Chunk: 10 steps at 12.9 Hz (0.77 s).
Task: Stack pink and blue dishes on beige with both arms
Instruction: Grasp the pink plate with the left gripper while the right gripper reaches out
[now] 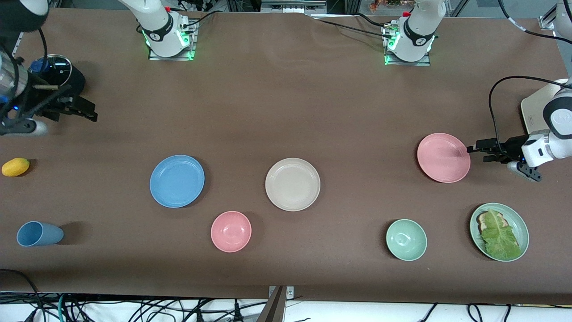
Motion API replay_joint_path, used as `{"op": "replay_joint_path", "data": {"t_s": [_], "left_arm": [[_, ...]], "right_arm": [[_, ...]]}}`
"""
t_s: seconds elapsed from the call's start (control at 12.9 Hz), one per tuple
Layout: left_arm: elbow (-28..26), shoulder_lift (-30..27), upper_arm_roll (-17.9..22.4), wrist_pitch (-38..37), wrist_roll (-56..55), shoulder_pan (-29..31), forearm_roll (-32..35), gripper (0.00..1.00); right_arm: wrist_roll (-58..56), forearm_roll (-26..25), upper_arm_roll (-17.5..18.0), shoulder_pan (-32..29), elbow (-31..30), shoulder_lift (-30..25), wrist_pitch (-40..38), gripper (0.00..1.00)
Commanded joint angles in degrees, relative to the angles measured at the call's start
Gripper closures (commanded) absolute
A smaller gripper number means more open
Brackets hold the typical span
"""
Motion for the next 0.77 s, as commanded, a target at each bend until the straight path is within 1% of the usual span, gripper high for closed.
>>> {"op": "replay_joint_path", "data": {"t_s": [0.0, 0.15, 0.23, 0.46, 0.7], "left_arm": [[-0.28, 1.48, -0.28, 1.40, 2.12, 1.44, -2.28, 0.00], [-0.19, 3.06, -0.28, 2.81, 2.55, 1.88, -2.81, 0.00], [-0.19, 3.41, -0.28, 2.99, 3.17, 2.32, -4.11, 0.00], [-0.11, 5.52, -0.36, 5.52, 3.26, 2.33, -5.09, 0.00], [0.42, 6.75, -0.28, 6.06, 3.26, 2.06, -5.88, 0.00]], "right_arm": [[0.60, 1.50, 0.49, -0.57, 1.89, 3.74, 2.06, 0.00], [0.52, 1.50, 0.67, -0.13, 1.89, 7.69, 4.43, 0.00], [0.60, 1.58, 0.75, -0.04, 1.89, 9.19, 5.23, 0.00], [0.17, 1.85, 0.75, -0.21, 1.63, 9.73, 5.50, 0.00], [-1.76, 1.76, 0.67, -0.83, 1.72, 11.83, 9.18, 0.00]]}}
